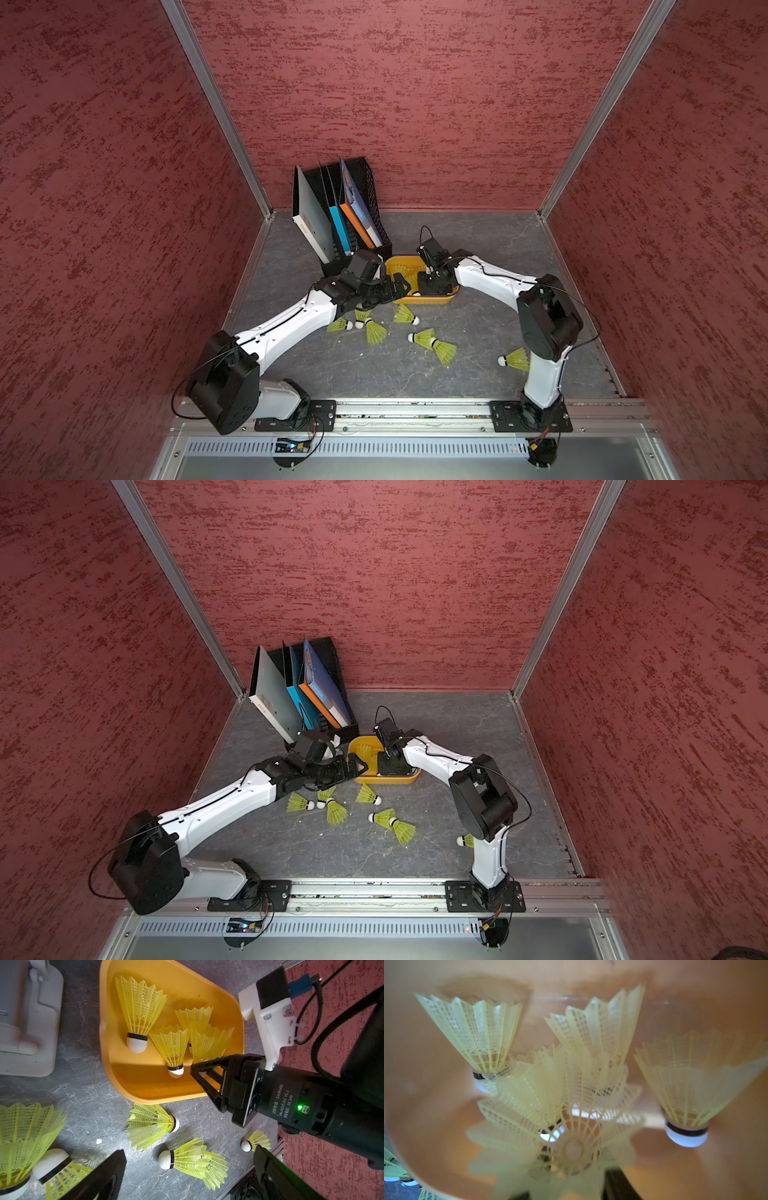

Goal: Put the shuttlecocks into the storage box
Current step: Place the shuttlecock in the storage box.

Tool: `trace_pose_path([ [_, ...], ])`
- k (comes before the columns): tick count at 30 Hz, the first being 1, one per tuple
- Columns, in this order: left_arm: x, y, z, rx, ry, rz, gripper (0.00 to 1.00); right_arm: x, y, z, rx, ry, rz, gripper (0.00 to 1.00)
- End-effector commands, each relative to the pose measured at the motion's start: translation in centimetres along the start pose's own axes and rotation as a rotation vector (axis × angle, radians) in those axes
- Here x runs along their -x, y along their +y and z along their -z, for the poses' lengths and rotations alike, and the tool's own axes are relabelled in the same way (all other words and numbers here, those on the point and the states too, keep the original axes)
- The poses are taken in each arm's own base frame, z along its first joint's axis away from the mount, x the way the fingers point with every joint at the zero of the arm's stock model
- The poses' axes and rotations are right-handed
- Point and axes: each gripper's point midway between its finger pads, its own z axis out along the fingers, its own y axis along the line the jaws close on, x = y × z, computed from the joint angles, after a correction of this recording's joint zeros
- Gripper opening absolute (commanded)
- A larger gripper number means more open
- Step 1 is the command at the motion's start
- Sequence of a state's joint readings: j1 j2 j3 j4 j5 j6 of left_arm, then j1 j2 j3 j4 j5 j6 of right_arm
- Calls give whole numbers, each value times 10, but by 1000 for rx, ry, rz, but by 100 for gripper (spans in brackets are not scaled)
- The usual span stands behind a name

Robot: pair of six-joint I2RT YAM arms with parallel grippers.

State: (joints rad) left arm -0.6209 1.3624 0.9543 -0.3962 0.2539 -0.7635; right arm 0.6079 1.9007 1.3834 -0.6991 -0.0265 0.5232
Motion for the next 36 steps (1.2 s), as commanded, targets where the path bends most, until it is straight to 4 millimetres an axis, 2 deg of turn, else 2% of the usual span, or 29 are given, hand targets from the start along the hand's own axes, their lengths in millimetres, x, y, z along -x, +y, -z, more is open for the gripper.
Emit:
trace_pose_path([
  [1,6,-8,3,-19,-12,-23,100,7,8,2,23,-18,6,48],
  [15,6,-9,5,-21,-14,-28,100,10,9,11,26,-38,8,50],
  [21,4,-7,6,-15,-12,-26,100,10,8,22,25,-54,2,56],
  [36,1,-8,9,-17,-8,-30,100,11,3,54,18,-103,-5,62],
])
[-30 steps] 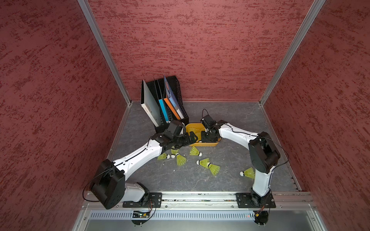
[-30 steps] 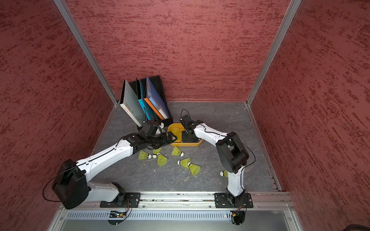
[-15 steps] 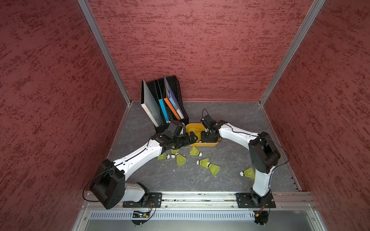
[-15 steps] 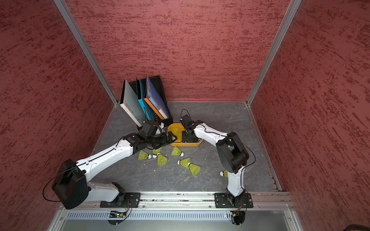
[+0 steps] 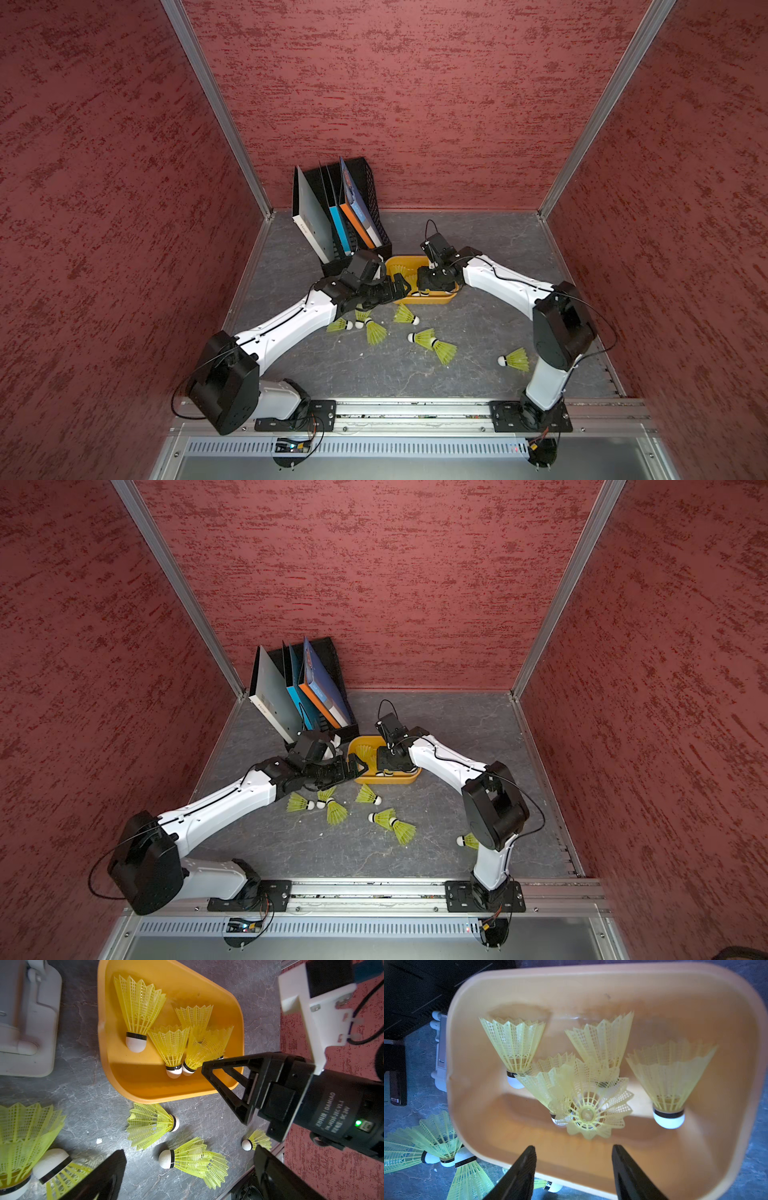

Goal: Put the shuttlecocks into the storage box
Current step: Place the shuttlecock in the storage box, then pick up the shuttlecock at the center of the board.

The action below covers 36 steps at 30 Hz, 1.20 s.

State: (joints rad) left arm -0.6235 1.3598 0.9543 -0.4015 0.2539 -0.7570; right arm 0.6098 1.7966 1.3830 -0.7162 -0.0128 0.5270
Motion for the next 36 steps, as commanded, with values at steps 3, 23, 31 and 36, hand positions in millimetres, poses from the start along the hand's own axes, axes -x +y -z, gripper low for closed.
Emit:
trace_pose_path([
  [3,1,-9,12,-18,-13,-25,100,4,-4,28,-22,-46,-4,63],
  [23,-40,7,49,-11,82,-96,100,-109,23,121,105,-10,169,99],
  [31,-73,-16,45,-113,203,-443,100,-167,7,123,144,3,193,98],
  [36,-84,-22,23,-108,303,-700,100,-184,2,117,136,35,210,98],
])
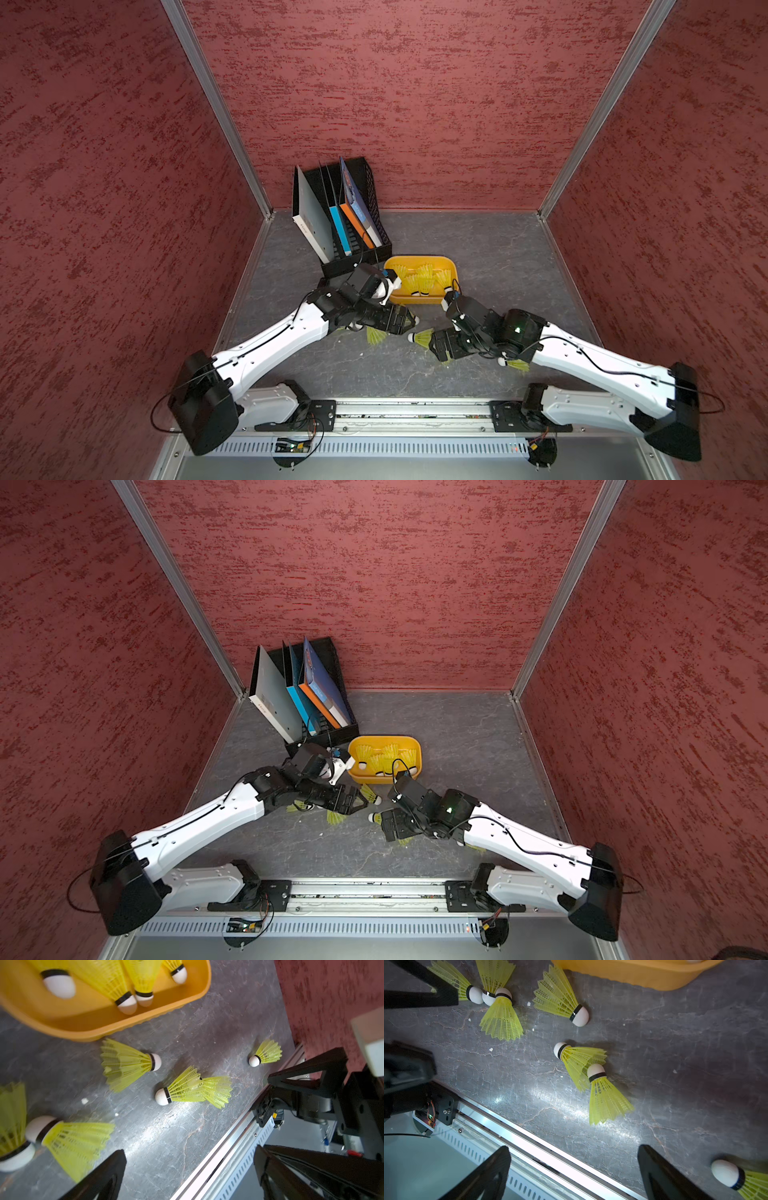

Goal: Put the shuttlecocks into the storage box
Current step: Pick up the shuttlecock at the center of the board.

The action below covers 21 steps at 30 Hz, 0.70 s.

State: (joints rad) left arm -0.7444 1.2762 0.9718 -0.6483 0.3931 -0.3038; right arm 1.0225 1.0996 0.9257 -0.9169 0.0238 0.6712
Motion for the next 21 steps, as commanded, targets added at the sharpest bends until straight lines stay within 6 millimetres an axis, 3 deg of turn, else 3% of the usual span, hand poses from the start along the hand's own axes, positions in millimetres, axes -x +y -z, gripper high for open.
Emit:
trace_pose_path([
  [1,1,-4,-10,-3,56,-245,100,-3,1,0,3,-25,-18,97],
  [7,-11,-10,-35,4,-15,-629,100,-13,3,-1,76,-32,-68,93],
  [14,-22,5,-57,9,12,-696,100,-32,5,-3,174,-5,-145,94],
  [21,-27,9,-65,21,13,-726,100,-35,0,-1,174,-11,-210,98],
])
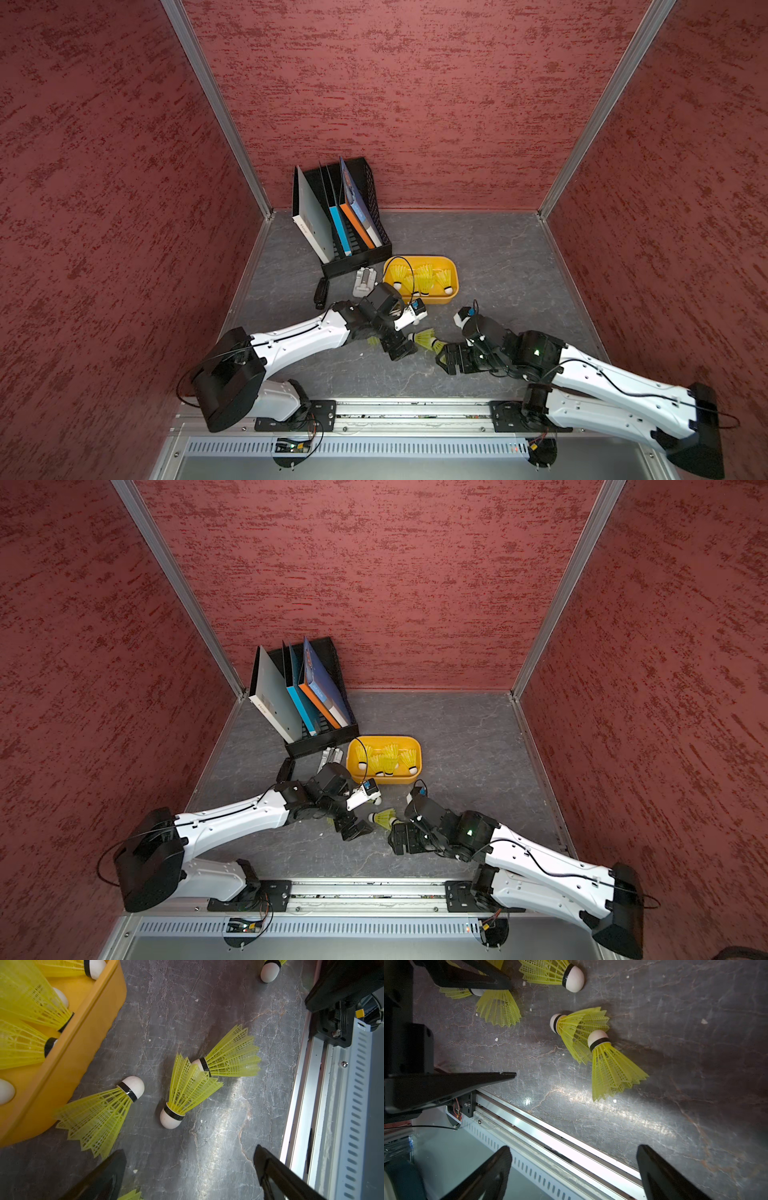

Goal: Put the shuttlecocks into the storage box
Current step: Pick up the shuttlecock at the center of the board.

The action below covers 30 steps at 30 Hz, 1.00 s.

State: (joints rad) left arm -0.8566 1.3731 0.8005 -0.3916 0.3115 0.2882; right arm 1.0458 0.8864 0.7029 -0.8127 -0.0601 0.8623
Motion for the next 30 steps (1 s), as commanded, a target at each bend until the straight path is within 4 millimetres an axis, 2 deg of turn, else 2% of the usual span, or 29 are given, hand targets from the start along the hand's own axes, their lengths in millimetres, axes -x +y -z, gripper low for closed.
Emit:
trace_pose_path([
  [1,5,1,-6,16,-22,-54,100,2,7,4,40,-18,-51,98],
  [5,-1,4,-12,58,24,-55,100,0,5,4,38,-17,-88,98],
  [9,2,0,-12,39,11,-77,100,-2,1,3,30,-14,-98,98],
  [13,-1,-2,-15,24,33,-87,94,-5,2,1,35,3,-99,98],
  [19,-6,-4,-20,6,51,-117,92,-10,8,-8,79,31,-155,98],
  [26,-5,7,-32,30,80,-144,86,-14,-7,-13,43,50,-240,98],
  [30,-8,12,-39,48,83,-171,82,-10,-7,-15,55,42,-264,98],
])
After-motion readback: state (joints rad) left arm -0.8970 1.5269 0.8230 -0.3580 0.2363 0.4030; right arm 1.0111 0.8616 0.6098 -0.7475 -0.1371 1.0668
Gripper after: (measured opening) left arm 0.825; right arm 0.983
